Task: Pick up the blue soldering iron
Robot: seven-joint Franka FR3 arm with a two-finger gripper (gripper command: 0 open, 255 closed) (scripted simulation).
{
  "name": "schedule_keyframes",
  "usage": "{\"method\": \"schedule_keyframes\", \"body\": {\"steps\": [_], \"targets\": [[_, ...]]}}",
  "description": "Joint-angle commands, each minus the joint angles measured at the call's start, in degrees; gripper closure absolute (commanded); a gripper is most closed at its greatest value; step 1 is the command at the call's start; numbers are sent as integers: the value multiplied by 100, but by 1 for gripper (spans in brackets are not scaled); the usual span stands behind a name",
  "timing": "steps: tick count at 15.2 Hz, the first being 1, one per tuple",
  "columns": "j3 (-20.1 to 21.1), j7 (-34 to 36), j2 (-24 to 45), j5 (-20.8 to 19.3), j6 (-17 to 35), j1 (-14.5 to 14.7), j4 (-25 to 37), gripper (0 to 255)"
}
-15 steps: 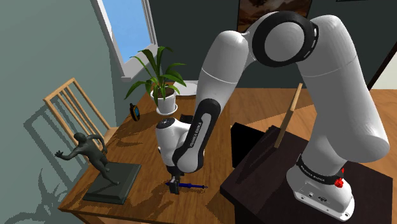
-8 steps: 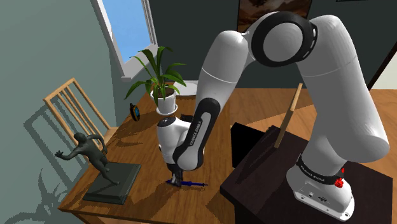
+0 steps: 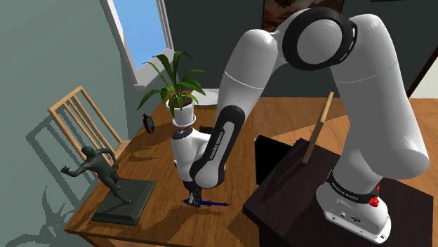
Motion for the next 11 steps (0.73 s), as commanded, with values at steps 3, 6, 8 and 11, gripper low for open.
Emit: {"method": "schedule_keyframes", "body": {"steps": [3,6,8,11], "targets": [[98,-28,-292,84,-230,-71,-63,255],[170,-58,-517,154,-403,-128,-113,255],[216,-79,-664,204,-522,-165,-140,255],[282,-113,-882,282,-705,-217,-170,255]]}}
